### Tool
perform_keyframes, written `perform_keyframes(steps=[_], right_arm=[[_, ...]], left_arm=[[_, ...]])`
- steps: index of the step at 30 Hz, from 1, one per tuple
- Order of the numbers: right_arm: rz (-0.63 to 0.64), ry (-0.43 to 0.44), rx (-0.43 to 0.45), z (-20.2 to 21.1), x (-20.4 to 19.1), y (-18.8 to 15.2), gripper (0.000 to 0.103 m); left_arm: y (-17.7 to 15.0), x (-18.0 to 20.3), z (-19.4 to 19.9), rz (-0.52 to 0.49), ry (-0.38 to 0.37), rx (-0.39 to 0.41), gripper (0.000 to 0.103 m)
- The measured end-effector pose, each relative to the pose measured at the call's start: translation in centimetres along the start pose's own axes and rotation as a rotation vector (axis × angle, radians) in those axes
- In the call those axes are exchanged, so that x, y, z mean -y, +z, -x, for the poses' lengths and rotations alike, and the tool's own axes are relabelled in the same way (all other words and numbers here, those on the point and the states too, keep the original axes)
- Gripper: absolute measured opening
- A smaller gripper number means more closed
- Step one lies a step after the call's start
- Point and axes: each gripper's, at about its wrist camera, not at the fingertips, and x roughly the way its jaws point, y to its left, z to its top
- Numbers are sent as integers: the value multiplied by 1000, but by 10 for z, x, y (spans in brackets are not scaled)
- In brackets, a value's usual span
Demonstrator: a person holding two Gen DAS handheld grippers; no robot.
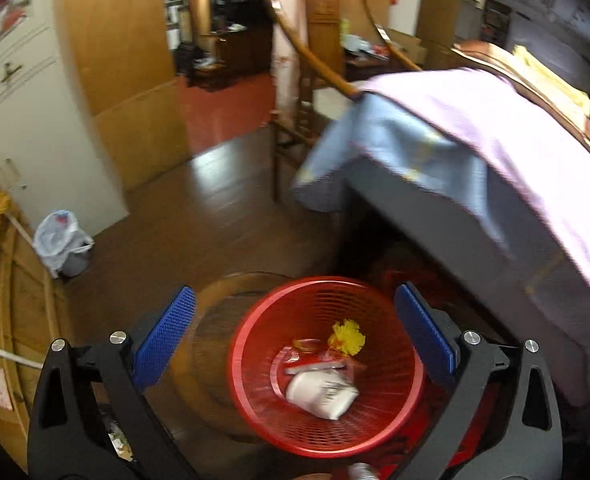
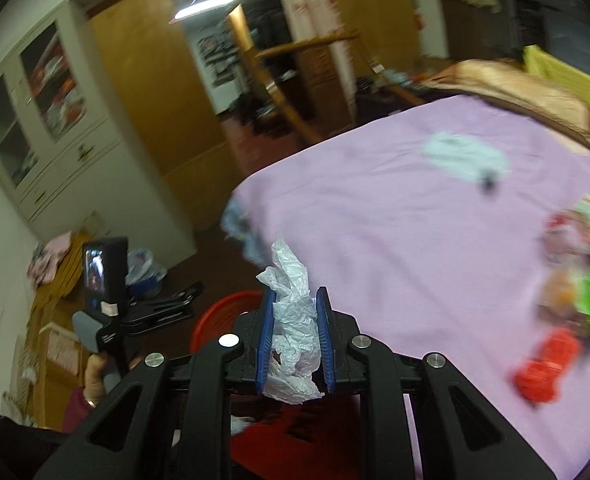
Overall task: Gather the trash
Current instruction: 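Carry yarn and plastic bag to the red wastebasket and release both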
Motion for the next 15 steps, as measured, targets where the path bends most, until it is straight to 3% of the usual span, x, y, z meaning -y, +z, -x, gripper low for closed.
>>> perform_keyframes(steps=[6,9,15], right_arm=[[77,99,-118,-70,-53,13,25],[114,139,-155,-97,-80,15,43],[142,136,-149,-105,-94,18,50]], left_arm=[[-3,-43,-10,80,70,-8,96],[-4,-66,-11,127,114,-8,96],[-5,-91,-9,193,132,-6,96]])
